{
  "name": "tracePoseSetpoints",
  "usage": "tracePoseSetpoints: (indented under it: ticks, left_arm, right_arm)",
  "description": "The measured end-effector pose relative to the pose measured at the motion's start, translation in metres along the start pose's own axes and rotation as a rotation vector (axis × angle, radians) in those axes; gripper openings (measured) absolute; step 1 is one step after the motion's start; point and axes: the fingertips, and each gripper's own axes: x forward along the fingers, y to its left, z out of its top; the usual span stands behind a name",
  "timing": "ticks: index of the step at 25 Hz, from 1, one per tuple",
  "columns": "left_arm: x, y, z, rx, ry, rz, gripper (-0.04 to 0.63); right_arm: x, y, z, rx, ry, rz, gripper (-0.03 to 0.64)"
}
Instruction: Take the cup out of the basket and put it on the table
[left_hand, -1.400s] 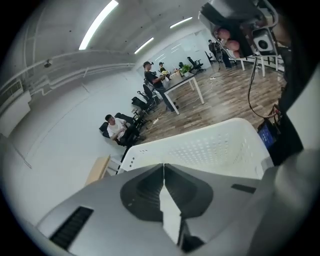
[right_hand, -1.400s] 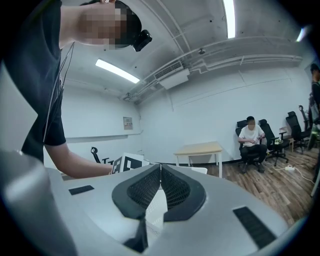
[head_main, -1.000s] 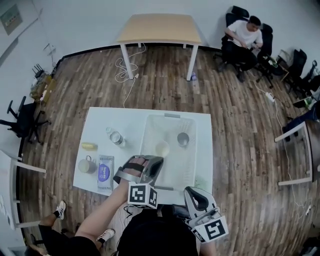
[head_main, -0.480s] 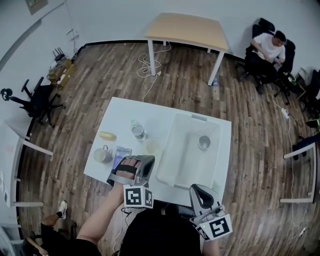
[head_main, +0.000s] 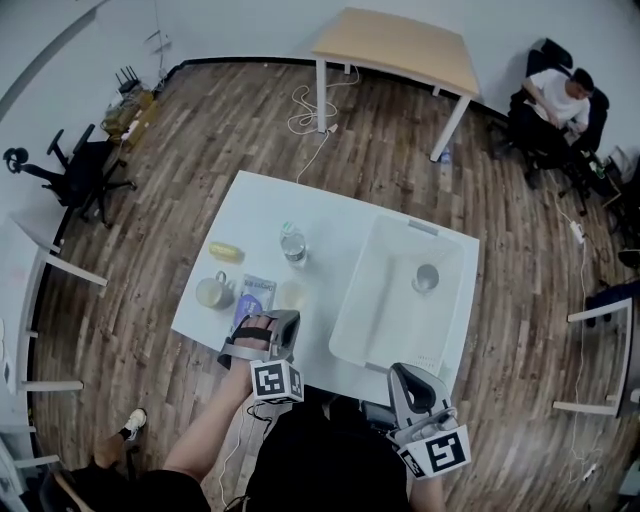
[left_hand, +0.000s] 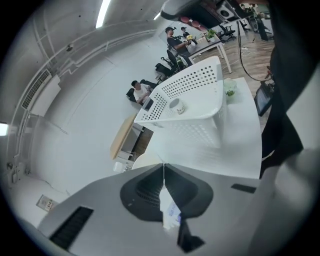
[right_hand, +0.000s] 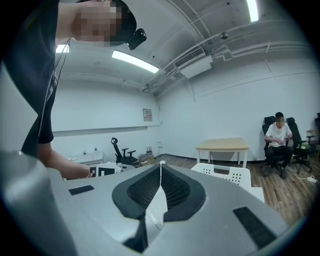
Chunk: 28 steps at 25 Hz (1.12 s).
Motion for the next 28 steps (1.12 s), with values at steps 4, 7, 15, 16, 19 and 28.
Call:
tracePoseSetpoints:
  ticks: [4,7,15,16,19,28]
  left_arm:
    - [0.022,-0.033,-0.014,-0.007,0.019,-0.052,0.017]
    - [0.039,-0.056,-0.022,0.012,0.024,-0.089,0.017]
    - [0.065,-0.096,-0.037,-0.005,0.050,-0.189,0.017]
    - [0.066,-0.097,-0.037,-0.009,0.049,-0.192,0.017]
    - [0.072,-0.100,-0.041,-0.002,0.056,-0.193,0.017]
    - [0.077,-0.103,-0.043,0.018,0.061,-0.204,0.046]
  right_arm:
    - [0.000,0.003,-0.007,0.004,0.025,-0.007,0.026]
    - [0.001,0.007,-0.010,0.010,0.036,-0.012,0.026]
    - [0.000,0.012,-0.019,0.025,0.063,-0.029,0.026]
    - [0.000,0.011,-0.021,0.028,0.069,-0.034,0.026]
    - [-0.001,0.009,-0.024,0.034,0.080,-0.048,0.026]
    - [-0.006,0.010,-0.022,0.045,0.073,-0.059,0.026]
